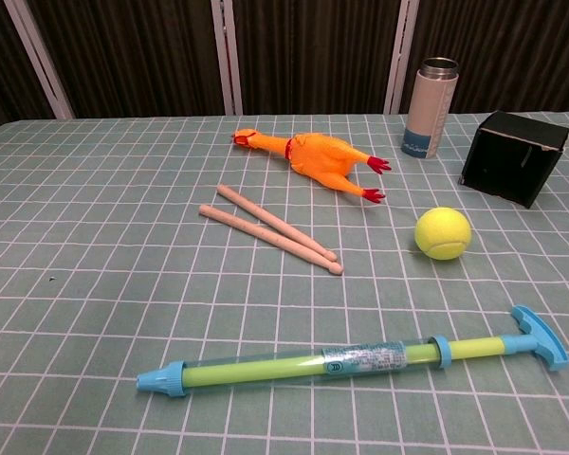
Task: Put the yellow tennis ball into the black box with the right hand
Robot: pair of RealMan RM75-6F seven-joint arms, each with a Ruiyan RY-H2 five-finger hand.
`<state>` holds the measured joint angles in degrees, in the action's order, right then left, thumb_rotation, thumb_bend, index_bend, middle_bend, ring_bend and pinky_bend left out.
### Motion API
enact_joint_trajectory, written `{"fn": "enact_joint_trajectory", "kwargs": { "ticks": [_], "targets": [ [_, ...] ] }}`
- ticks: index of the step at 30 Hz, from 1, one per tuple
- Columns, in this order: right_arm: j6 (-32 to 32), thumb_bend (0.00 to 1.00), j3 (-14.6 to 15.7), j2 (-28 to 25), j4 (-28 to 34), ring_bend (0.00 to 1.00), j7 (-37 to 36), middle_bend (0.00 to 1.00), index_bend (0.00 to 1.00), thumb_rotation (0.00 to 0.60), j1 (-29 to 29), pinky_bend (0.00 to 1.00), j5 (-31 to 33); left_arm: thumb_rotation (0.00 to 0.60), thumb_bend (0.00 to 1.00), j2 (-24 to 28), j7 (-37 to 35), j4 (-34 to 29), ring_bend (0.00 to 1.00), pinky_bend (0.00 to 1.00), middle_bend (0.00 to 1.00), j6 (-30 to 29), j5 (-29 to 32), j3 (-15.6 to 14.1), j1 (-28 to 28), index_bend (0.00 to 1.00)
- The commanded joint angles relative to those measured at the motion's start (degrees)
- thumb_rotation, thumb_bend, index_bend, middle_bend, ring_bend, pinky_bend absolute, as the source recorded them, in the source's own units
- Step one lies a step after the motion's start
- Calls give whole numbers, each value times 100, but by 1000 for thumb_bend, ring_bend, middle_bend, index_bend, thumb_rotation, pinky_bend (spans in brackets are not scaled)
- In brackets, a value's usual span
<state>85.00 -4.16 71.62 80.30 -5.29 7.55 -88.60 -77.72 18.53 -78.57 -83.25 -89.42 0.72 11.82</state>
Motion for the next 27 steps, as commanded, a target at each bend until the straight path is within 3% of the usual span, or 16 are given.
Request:
{"fn": "enact_joint_trajectory", "kwargs": {
  "ticks": [1, 6, 11, 13, 14, 17, 21, 27],
  "targets": [
    [32, 290, 12, 38, -72, 0, 42, 0, 0, 600, 15, 0, -59, 600, 130, -7, -22, -28, 0, 37, 0, 91, 51, -2, 15, 0],
    [65, 290, 65, 114, -143, 0, 150, 0, 0, 600, 29, 0, -170, 600, 130, -59, 71, 20, 0, 37, 0, 374, 251, 54, 104, 0],
    [148, 291, 160, 162, 0, 0, 179, 0, 0, 600, -13, 10, -300, 600, 131, -59, 89, -32, 0, 37, 0, 277, 136, 61, 125, 0],
    [163, 291, 230, 194, 132, 40, 191, 42, 1, 600, -45, 124, -356, 600, 130, -50, 63, -37, 0, 37, 0, 188, 33, 42, 119, 0],
    [186, 304, 253, 222, 249, 108, 170, 104, 29, 600, -70, 250, -364, 600, 130, -36, 14, -51, 0, 37, 0, 147, -15, 23, 108, 0],
    [105, 378, 335, 278, 581, 312, 11, 268, 237, 600, -90, 536, -350, 600, 131, 5, -96, -35, 0, 37, 0, 61, -86, -6, 77, 0],
    [-406, 494, 499, 264, 1037, 426, -209, 382, 370, 600, 61, 674, -311, 600, 131, 44, -168, -44, 0, 37, 0, -37, -174, -38, 45, 0],
    [-961, 572, 505, 366, 1561, 451, -43, 412, 411, 600, 342, 726, -245, 600, 131, 72, -209, -37, 0, 37, 0, -185, -292, -62, 5, 0]
  ]
}}
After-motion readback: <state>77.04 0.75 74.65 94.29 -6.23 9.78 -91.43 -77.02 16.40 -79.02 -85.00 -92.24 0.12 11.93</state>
